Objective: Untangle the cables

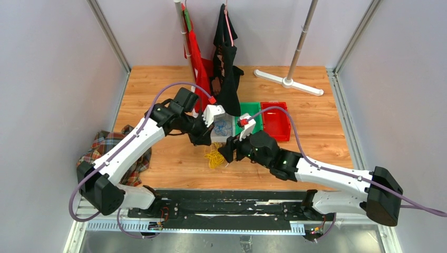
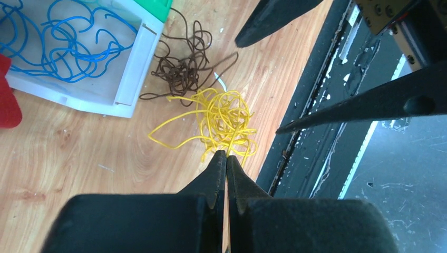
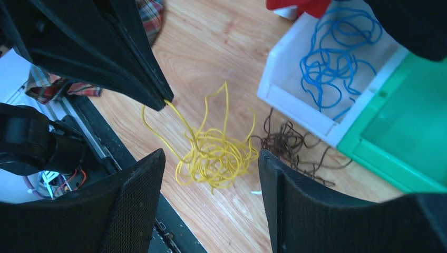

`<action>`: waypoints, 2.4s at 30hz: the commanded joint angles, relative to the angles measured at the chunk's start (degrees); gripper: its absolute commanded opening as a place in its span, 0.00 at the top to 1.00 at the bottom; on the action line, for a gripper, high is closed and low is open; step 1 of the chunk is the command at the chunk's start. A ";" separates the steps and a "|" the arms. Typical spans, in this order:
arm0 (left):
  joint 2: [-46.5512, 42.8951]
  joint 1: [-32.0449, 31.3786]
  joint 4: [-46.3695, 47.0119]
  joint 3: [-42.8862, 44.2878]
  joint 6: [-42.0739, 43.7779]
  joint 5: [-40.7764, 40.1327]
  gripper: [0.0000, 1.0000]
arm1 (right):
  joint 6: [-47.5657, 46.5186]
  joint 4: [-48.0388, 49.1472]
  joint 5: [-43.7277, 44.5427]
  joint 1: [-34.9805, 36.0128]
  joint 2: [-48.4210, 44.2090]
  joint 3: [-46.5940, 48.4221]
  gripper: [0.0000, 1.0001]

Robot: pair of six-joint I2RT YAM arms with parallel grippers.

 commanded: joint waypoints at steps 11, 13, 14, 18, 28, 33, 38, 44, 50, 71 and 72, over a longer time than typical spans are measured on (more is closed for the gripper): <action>-4.75 -0.54 -3.42 4.96 -2.63 3.03 0.99 | -2.43 6.62 -1.04 1.72 7.20 6.16 0.35; -4.91 -0.52 -3.78 5.57 -2.69 4.43 0.99 | -2.91 7.52 -0.36 1.72 8.85 7.06 0.36; -4.94 -0.52 -4.16 6.01 -2.55 5.31 0.99 | -2.97 7.74 -0.06 1.72 9.85 7.59 0.37; -4.70 -0.52 -7.42 9.66 -1.20 9.09 0.99 | -3.60 8.74 -0.23 1.71 13.37 9.13 0.41; -4.78 -0.52 -9.92 22.97 -0.62 11.18 0.99 | -1.46 11.76 -0.49 1.72 19.09 5.22 0.53; -4.33 -0.52 -9.94 29.74 0.10 8.26 1.00 | 0.04 13.01 1.67 1.72 20.01 -0.26 0.56; -4.57 -0.52 -9.94 35.19 2.82 3.58 1.00 | 1.82 14.33 3.35 1.72 20.15 -5.65 0.57; -5.33 -0.52 -9.94 40.52 7.14 -2.19 1.00 | 2.98 15.40 5.23 1.72 20.32 -9.46 0.58; -5.60 -0.52 -9.87 45.54 10.12 -6.71 1.00 | 2.69 14.63 5.35 1.72 18.31 -9.91 0.59; -16.34 -0.52 47.24 39.95 17.93 -45.35 1.00 | 4.72 14.42 5.04 1.72 16.79 -12.62 0.58; -16.45 -0.52 51.16 39.44 17.87 -46.24 0.99 | 4.80 14.41 5.10 1.72 16.61 -12.78 0.58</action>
